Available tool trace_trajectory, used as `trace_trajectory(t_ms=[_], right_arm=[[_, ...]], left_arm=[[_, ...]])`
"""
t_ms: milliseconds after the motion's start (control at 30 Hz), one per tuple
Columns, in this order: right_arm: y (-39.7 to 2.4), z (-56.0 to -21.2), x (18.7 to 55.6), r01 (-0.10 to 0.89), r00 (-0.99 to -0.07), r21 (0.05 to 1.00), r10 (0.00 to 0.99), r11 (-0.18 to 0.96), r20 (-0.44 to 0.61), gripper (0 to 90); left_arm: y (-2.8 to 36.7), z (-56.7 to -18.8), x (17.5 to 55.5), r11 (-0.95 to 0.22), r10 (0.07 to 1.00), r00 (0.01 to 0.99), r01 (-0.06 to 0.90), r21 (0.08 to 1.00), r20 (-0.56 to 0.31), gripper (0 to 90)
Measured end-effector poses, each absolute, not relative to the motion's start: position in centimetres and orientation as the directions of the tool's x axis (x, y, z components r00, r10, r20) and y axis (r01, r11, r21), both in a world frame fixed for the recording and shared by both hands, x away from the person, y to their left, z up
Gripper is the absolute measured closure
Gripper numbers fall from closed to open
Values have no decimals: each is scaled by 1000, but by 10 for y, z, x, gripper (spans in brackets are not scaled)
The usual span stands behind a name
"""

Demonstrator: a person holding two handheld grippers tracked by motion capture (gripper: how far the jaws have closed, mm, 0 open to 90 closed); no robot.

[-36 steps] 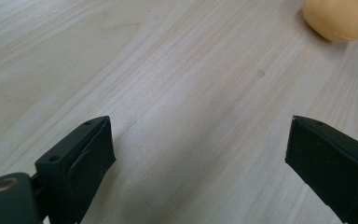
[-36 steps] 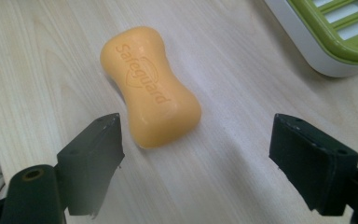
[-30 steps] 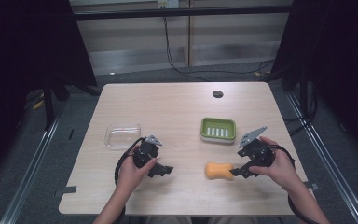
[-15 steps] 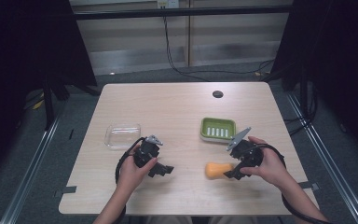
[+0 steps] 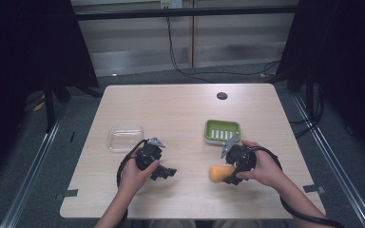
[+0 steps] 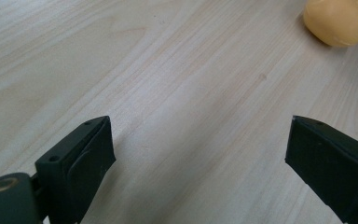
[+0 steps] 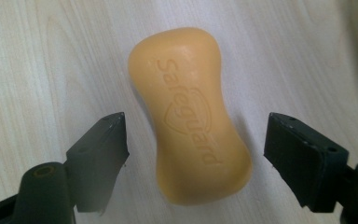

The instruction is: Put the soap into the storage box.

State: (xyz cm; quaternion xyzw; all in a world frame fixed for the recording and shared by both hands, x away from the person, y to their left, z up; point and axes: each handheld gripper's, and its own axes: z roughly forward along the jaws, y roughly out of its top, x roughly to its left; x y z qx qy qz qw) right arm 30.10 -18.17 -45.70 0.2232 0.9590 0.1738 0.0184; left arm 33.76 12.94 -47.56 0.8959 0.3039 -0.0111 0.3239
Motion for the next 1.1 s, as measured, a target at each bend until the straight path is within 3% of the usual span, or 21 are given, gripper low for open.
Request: trace_trajectory(t_ms=[1100], right_arm=[[-162,-471,308,355,-934,233,356,905,40,407]], left_arm=[[133,-471,340,-629,522,830,529,570,-194,77]])
